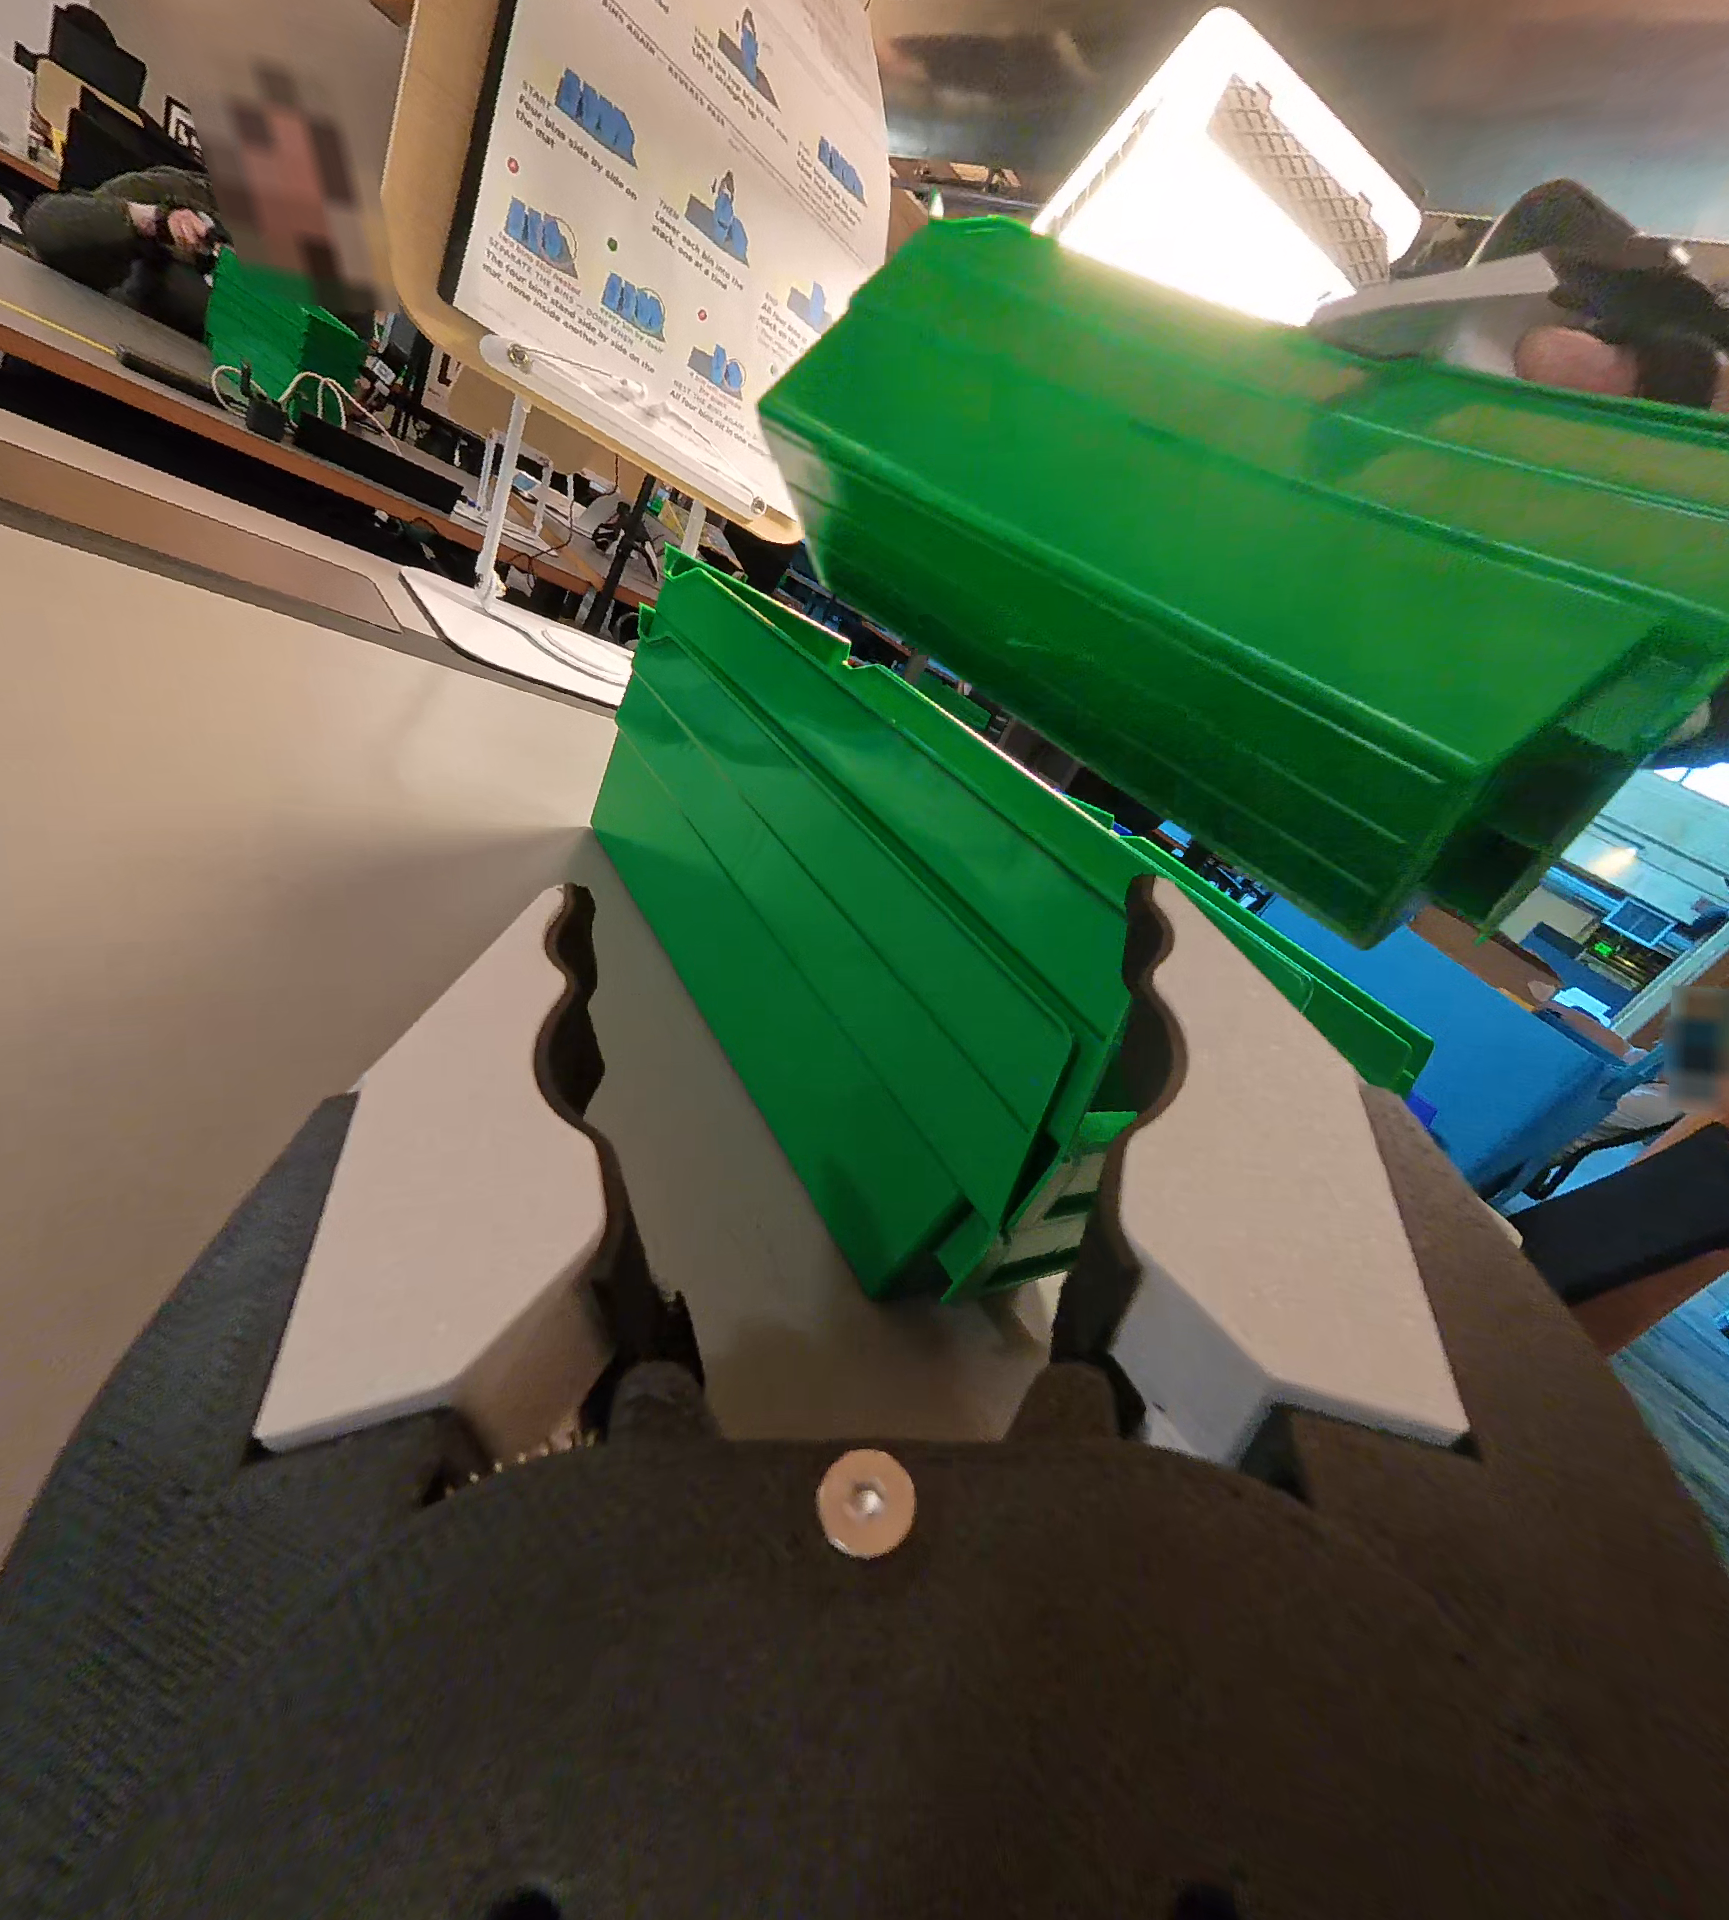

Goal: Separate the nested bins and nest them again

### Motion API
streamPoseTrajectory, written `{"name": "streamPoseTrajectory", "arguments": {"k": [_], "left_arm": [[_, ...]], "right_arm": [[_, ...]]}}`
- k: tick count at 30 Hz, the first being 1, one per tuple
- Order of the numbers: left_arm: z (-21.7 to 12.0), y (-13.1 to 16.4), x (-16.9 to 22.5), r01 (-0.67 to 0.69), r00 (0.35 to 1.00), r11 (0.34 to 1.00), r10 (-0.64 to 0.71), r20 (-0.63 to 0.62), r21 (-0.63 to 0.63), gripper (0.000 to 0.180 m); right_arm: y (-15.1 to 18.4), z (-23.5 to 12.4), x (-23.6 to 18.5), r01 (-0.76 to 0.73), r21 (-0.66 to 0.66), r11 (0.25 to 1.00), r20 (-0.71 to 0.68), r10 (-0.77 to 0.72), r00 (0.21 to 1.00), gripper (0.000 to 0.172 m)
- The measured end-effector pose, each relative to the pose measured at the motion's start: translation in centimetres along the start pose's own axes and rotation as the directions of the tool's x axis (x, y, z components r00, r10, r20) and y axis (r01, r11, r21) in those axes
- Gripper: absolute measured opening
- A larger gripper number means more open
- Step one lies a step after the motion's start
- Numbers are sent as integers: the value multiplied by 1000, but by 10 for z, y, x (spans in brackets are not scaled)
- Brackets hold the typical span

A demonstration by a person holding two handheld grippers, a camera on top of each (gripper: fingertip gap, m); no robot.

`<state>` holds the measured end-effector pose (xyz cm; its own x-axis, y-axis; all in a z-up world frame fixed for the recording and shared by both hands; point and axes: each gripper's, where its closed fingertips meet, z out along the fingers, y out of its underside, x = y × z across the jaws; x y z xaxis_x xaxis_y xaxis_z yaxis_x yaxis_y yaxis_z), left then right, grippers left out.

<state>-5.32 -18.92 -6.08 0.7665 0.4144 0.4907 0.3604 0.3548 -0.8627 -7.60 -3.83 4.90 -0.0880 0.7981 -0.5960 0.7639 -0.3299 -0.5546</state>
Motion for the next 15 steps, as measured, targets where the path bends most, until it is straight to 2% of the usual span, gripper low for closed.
{"name": "streamPoseTrajectory", "arguments": {"k": [8, 15], "left_arm": [[-1, -2, 0, 0, 1000, 1000, 0, -3, 13, 100], [-2, -2, 1, 3, 1000, 1000, -3, -7, 19, 99]], "right_arm": [[10, 34, 9, 6, -2, 1000, -197, -6, 980, 112], [22, 56, 27, 46, -57, 997, -364, -63, 929, 114]]}}
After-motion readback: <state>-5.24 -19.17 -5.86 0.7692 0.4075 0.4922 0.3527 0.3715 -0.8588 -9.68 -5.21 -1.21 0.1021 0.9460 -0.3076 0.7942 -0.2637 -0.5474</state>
